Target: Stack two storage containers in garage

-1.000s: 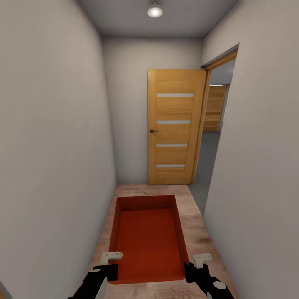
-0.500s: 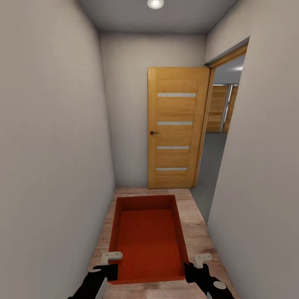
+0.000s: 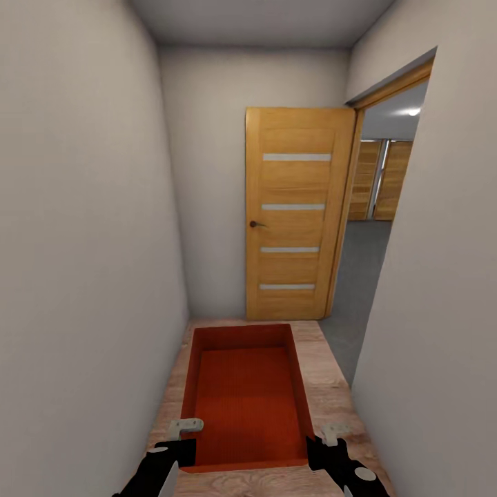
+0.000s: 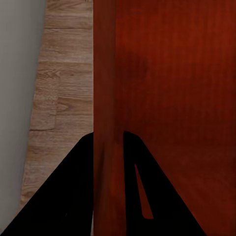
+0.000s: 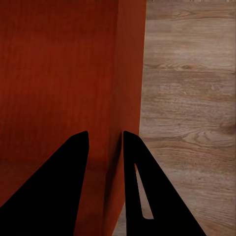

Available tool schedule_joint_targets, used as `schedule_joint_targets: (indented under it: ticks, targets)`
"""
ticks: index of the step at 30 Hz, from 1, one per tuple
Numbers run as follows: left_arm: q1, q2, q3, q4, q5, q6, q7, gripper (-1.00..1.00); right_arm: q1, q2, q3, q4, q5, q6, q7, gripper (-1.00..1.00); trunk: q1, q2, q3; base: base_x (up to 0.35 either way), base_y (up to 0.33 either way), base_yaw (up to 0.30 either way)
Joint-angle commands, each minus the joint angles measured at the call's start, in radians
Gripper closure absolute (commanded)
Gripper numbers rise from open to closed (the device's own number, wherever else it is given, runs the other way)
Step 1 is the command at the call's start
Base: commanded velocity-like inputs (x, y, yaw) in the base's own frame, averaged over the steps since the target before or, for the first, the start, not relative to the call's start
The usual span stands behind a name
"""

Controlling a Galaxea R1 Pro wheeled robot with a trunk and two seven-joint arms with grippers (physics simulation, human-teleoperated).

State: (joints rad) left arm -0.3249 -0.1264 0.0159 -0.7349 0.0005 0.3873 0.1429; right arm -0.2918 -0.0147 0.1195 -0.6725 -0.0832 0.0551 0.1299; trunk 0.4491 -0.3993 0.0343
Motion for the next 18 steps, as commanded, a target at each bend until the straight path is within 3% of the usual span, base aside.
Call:
schedule_joint_targets:
  ticks: [1,18]
  targets:
    - [0.0,0.032,0.006,0.0,-0.02,0.009,0.023,1.0,0.0,-0.002,0.016,-0.004,0.005,-0.012,0.014,1.0,0.001,-0.001,0.0,0.327,0.0,0.0]
    - [0.0,0.032,0.006,0.0,-0.02,0.009,0.023,1.0,0.0,-0.002,0.016,-0.004,0.005,-0.012,0.014,1.0,0.001,-0.001,0.0,0.327,0.0,0.0]
